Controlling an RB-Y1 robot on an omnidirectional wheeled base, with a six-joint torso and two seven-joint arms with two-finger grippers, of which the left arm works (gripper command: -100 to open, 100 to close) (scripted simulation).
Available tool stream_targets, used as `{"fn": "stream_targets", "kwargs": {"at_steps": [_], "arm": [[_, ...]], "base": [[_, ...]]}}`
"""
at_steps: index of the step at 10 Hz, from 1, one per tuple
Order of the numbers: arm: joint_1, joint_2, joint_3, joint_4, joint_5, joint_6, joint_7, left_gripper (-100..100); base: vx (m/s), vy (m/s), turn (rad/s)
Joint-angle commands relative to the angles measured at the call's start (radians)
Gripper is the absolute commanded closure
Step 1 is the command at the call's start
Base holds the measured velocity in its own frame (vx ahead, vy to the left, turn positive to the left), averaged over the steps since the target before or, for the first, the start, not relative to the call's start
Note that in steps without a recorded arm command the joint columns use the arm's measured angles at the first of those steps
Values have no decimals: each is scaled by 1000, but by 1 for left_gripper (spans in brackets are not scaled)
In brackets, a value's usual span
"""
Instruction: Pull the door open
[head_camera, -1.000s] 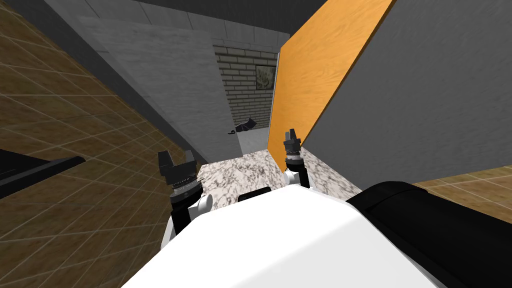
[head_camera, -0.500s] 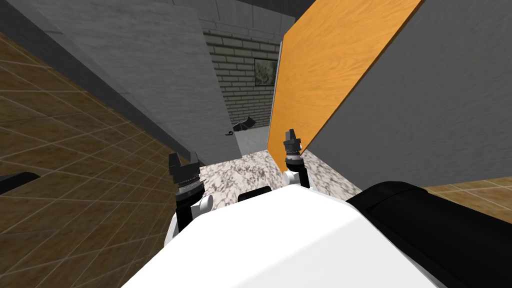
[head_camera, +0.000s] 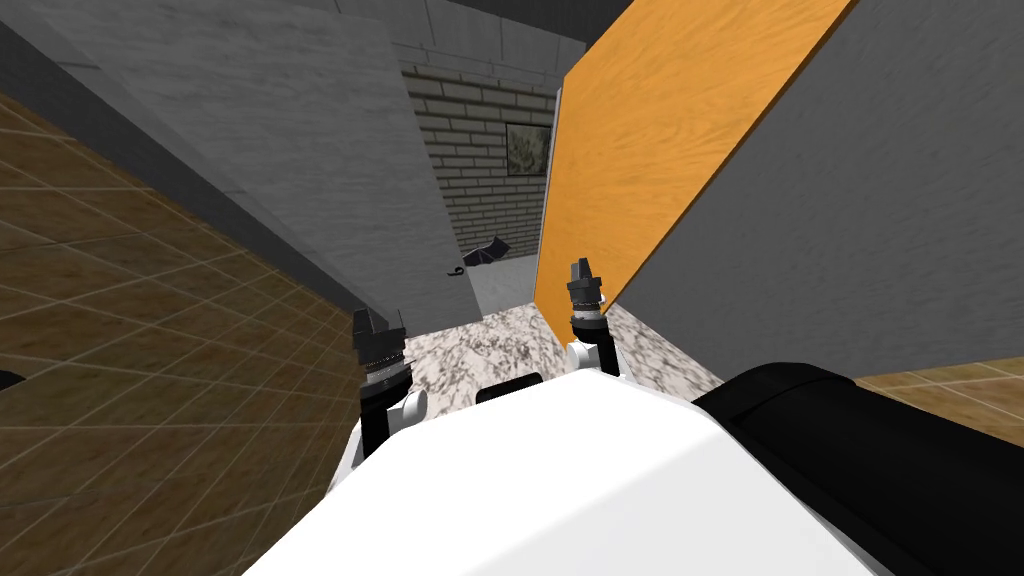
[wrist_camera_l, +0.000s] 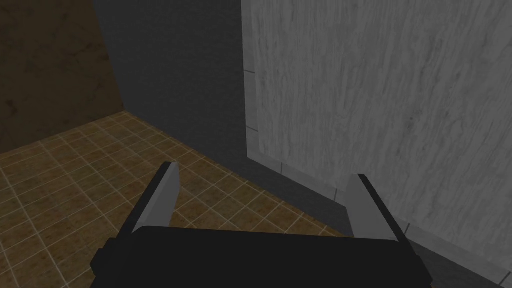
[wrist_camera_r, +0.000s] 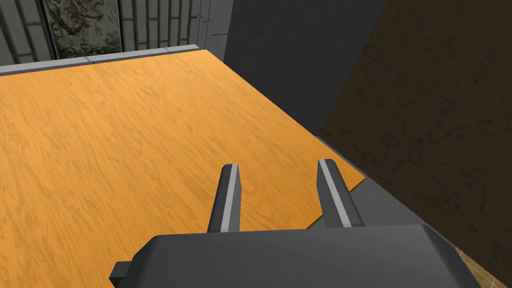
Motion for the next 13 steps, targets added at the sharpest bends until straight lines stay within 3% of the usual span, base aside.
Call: {"fn": "stream_targets", "kwargs": {"at_steps": [1, 2, 13], "arm": [[-3, 4, 1, 31, 1, -8, 2, -100], [-10, 10, 4, 66, 3, -13, 5, -100], [-56, 38, 25, 285, 15, -38, 22, -100]], "base": [[126, 20, -26], [152, 15, -53], [105, -8, -33]]}}
